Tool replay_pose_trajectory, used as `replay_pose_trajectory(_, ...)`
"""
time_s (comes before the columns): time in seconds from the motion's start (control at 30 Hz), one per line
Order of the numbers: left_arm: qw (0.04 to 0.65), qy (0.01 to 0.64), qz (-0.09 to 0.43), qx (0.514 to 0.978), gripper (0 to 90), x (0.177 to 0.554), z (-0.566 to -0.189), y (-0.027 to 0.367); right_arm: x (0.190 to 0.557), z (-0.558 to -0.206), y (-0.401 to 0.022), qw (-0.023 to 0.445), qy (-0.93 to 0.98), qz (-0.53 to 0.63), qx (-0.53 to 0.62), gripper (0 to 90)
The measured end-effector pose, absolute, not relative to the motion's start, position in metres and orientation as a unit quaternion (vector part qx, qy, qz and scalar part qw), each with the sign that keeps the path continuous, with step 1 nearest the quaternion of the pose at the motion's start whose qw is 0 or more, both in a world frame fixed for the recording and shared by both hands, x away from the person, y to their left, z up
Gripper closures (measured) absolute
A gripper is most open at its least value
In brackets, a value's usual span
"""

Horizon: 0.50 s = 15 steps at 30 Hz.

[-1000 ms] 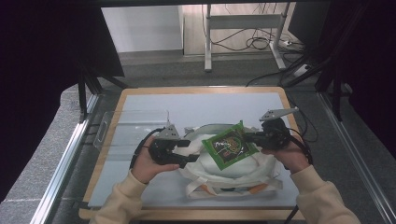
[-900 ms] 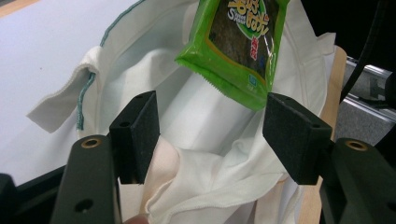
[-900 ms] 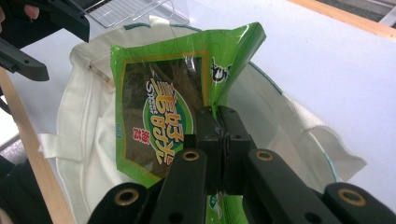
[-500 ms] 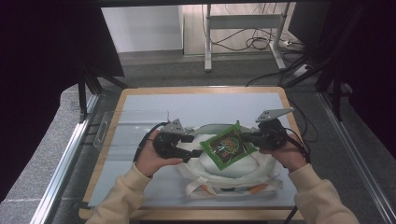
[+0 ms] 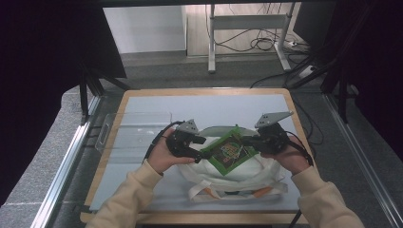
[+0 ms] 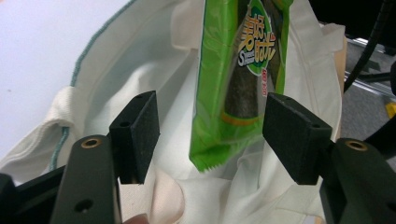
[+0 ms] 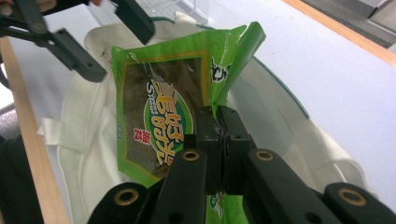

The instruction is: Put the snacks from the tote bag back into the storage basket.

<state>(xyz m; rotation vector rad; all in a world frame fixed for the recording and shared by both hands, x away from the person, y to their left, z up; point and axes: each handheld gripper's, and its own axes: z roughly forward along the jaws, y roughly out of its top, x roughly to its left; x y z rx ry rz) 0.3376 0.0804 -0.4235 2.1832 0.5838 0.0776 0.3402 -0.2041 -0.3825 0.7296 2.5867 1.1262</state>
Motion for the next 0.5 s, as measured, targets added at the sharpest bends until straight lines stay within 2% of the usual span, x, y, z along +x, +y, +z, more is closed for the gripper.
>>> replay_pose_trajectory(0.13,0.425,0.227,0.006,0.876,40.0,0.344,-0.427,0.079,0.339,-0.382,-0.201,0.112,0.884,0.39,0.232,87.5)
replay_pose_trajectory(0.23,0.417,0.219,-0.011,0.882,47.2,0.345,-0.431,0.076,0.338,-0.381,-0.198,0.112,0.886,0.396,0.215,87.4)
replay_pose_trajectory(0.33,0.408,0.212,-0.01,0.888,60.3,0.344,-0.432,0.074,0.336,-0.382,-0.193,0.116,0.889,0.396,0.2,87.1)
replay_pose_trajectory(0.5,0.41,0.216,-0.017,0.886,69.3,0.343,-0.432,0.078,0.335,-0.382,-0.192,0.123,0.892,0.395,0.185,86.0)
